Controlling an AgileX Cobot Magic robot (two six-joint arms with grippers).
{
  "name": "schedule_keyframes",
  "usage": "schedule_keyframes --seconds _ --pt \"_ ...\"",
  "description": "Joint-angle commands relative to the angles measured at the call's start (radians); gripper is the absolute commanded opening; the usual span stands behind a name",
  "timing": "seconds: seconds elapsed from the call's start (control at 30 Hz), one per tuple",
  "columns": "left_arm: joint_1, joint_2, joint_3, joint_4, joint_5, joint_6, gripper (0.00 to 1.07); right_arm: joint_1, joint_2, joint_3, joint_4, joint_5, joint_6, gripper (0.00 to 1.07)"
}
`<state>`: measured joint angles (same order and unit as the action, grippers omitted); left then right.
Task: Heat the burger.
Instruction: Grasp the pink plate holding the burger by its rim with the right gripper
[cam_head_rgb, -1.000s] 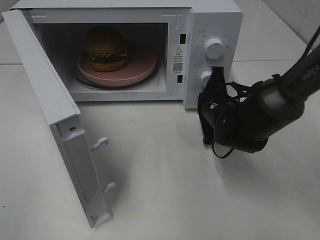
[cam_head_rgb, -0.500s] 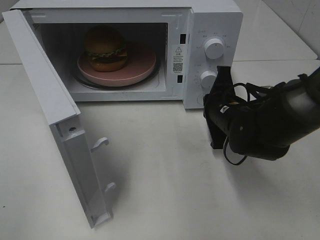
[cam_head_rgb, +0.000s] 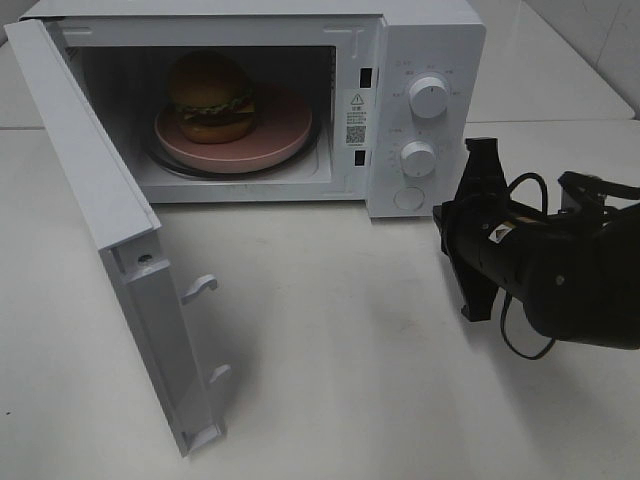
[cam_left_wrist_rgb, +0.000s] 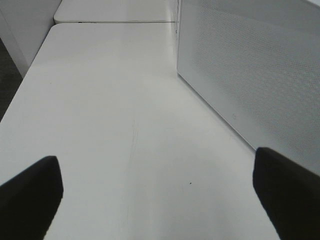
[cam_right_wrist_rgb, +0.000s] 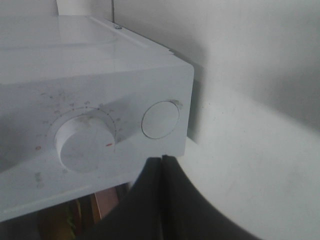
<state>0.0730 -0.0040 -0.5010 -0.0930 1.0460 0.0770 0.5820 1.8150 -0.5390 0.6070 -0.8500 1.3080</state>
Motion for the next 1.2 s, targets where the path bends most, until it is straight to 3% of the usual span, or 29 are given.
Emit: schedule_keyframes --seconds 0.03,0.2,0.7,0.97,1.2 --pt "0.001 -0.021 0.004 0.001 -0.007 -0.007 0.98 0.004 -0.043 0.013 -0.032 0.041 -0.048 0.01" --pt "0.001 -0.021 0.004 0.001 -0.007 -0.007 0.98 0.004 -0.124 0.017 -0.083 0.179 -0.187 0.01" --pt "0.001 -0.021 0.004 0.001 -0.007 -0.007 0.98 0.000 -0.256 0.005 -0.083 0.596 -0.655 0.02" --pt "0.001 -0.021 0.004 0.001 -0.007 -0.007 0.98 0.000 -0.313 -0.083 -0.095 0.922 -1.027 0.02" --pt "0.001 -0.021 0.004 0.001 -0.007 -0.007 0.98 0.000 -0.315 -0.172 -0.225 1.127 -1.103 0.03"
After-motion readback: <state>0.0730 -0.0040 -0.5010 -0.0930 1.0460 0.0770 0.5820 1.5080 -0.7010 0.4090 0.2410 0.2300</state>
